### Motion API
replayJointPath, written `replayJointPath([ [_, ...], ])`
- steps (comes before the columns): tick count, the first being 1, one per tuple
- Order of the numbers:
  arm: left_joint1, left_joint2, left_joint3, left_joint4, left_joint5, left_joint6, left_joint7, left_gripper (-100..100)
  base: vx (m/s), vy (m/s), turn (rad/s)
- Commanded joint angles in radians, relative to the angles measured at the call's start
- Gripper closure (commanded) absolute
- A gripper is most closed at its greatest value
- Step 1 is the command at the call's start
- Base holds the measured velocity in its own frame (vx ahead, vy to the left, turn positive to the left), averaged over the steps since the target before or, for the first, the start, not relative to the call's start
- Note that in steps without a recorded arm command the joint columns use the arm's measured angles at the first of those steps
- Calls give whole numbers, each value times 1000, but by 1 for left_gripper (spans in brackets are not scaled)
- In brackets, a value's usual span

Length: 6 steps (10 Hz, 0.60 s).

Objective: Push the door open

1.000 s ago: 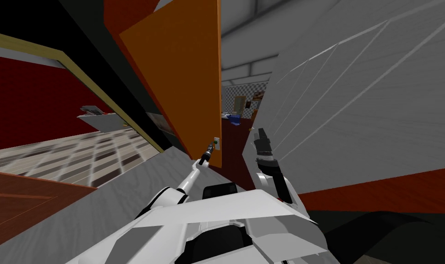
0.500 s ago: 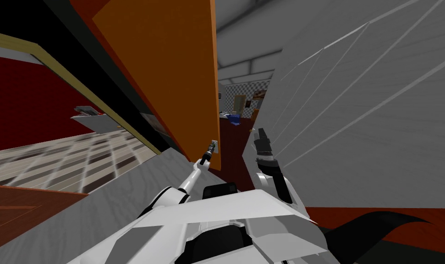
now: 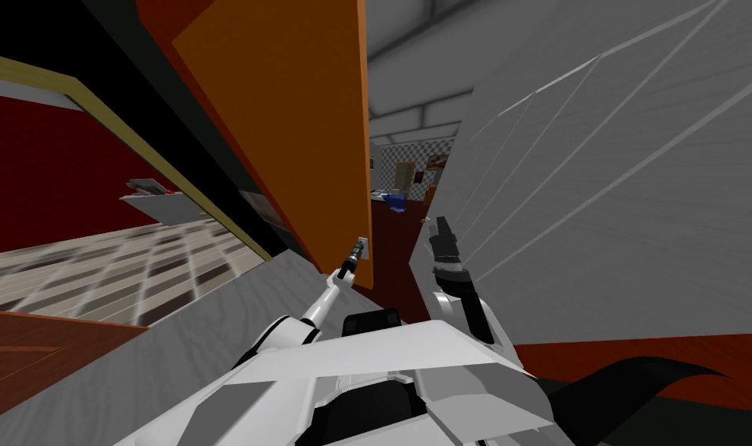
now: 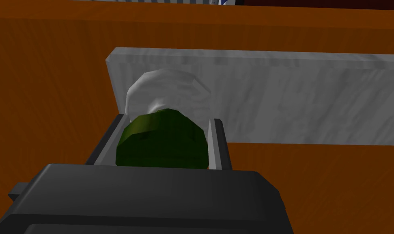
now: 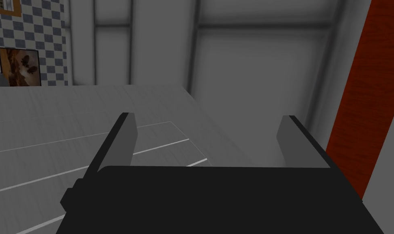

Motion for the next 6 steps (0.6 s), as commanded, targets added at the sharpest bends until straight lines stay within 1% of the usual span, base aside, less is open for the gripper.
replayJointPath([
  [1, 0, 15, 14, 0, 28, -2, -32, 100, 110, -69, 8],
  [2, 0, 18, 18, 1, 34, -2, -40, 100, 155, -96, 39],
  [3, 0, 26, 29, 1, 56, -3, -65, 100, 163, -108, 11],
  [4, -1, 29, 33, 1, 65, -4, -74, 100, 153, -96, 16],
  [6, -1, 39, 52, 2, 101, -6, -117, 100, 171, -61, 43],
])
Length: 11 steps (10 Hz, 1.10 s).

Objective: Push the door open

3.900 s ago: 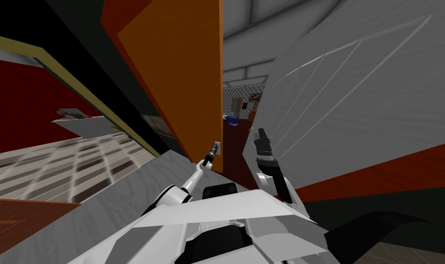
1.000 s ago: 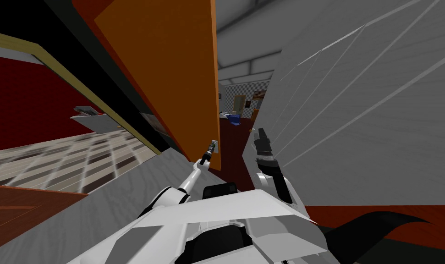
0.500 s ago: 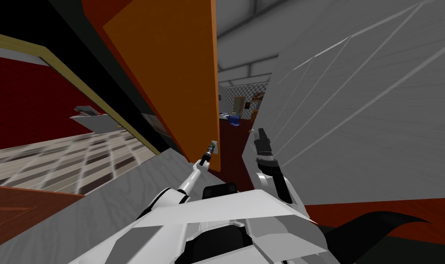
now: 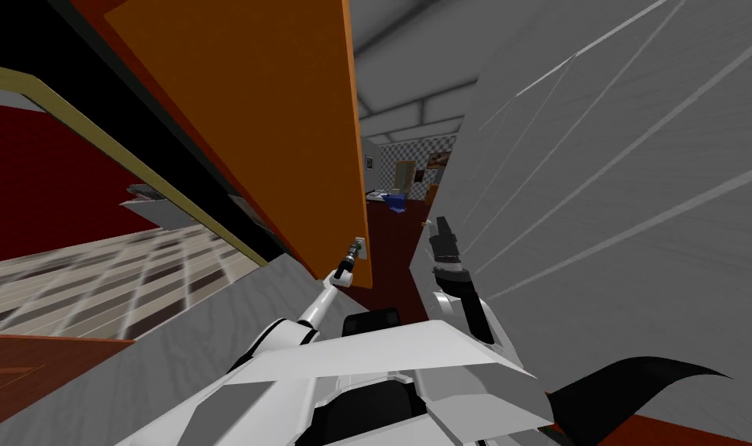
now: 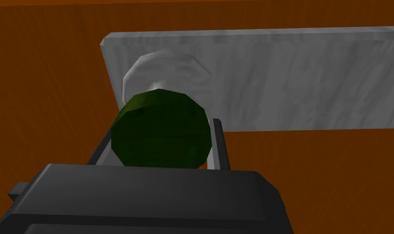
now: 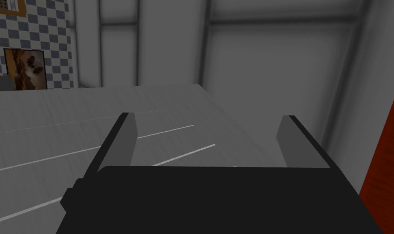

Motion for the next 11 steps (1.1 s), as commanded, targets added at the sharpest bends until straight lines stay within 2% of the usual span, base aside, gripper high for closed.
replayJointPath([
  [1, -18, 27, 27, 25, 37, -22, -33, 100, 200, -62, 121],
  [2, -18, 28, 32, 25, 48, -23, -45, 100, 178, -64, 66],
  [3, -11, 30, 20, 15, 40, -15, -27, -100, -36, -21, 23],
  [6, -11, 26, 15, 12, 43, -9, -21, -100, -207, 12, 1],
  [8, -10, 13, 10, 8, 46, -3, -14, -100, -254, -8, 9],
  [10, -10, -10, 4, 5, 49, 3, -8, -100, -231, -10, 7],
  [11, 0, 3, 3, -14, 48, 11, -7, -100, -102, -7, -1],
])
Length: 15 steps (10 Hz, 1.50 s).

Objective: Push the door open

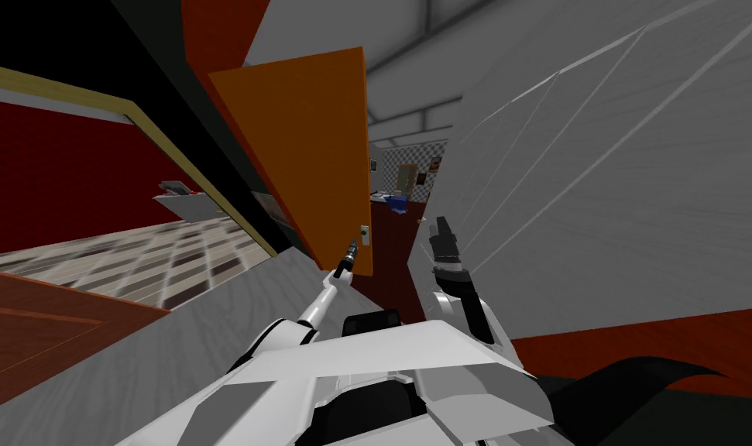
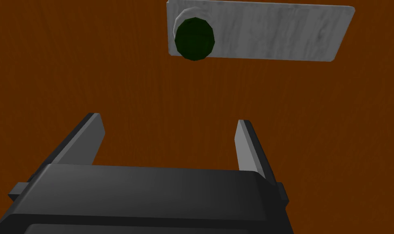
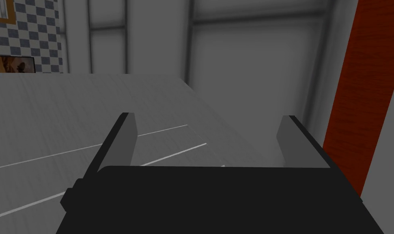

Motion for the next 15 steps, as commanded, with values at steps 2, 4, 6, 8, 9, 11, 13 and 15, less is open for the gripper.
replayJointPath([
  [2, 1, 13, 4, 3, 0, -6, -2, -100, 116, -47, -23],
  [4, 2, 20, 7, 5, 0, -12, -4, -100, 194, -52, -16],
  [6, 3, 20, 12, 8, 0, -18, -7, -100, 174, -56, -24],
  [8, 4, 15, 15, 10, 1, -24, -9, -100, 194, -55, -21],
  [9, 5, 9, 18, 12, 1, -28, -10, -100, 169, -65, -24],
  [11, 6, 8, 17, 9, 1, -26, -9, -100, 120, -50, -9],
  [13, 6, 8, 17, 9, 1, -26, -9, 100, -18, 7, -2],
  [15, 6, 8, 17, 9, 1, -26, -9, 100, -18, 8, -4],
])
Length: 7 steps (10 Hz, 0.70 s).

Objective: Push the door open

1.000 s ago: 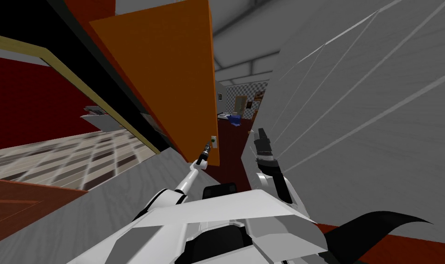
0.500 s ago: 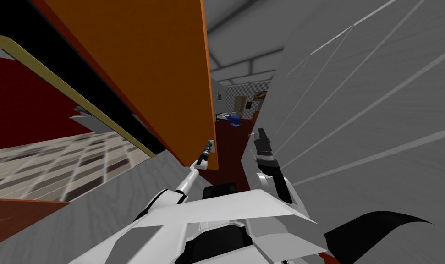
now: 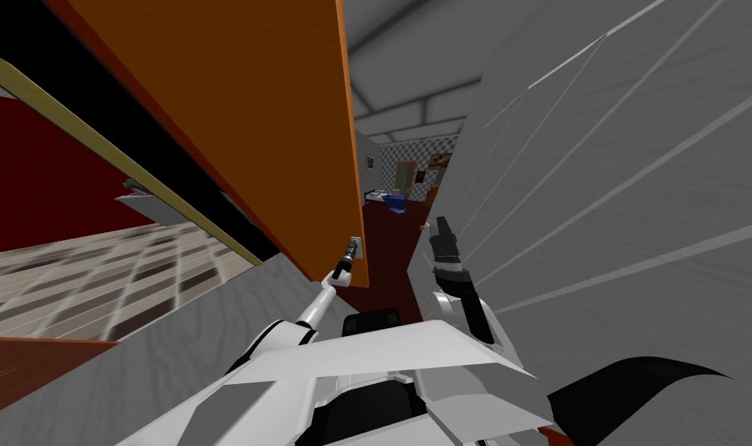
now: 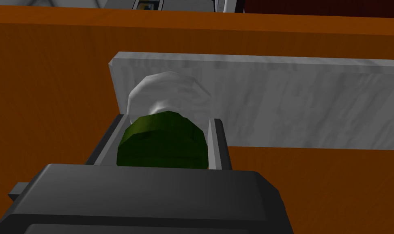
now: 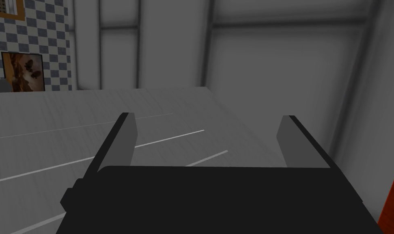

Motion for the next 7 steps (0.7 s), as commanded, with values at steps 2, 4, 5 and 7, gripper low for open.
replayJointPath([
  [2, 0, 0, 1, -1, 0, -1, 1, 100, -4, 1, 1],
  [4, -4, 10, 13, 10, 28, -6, -31, 100, 148, -8, 30],
  [5, -7, 13, 20, 13, 40, -9, -46, 100, 170, -29, 9],
  [7, -14, 19, 35, 23, 72, -16, -81, 100, 205, -27, 73],
])
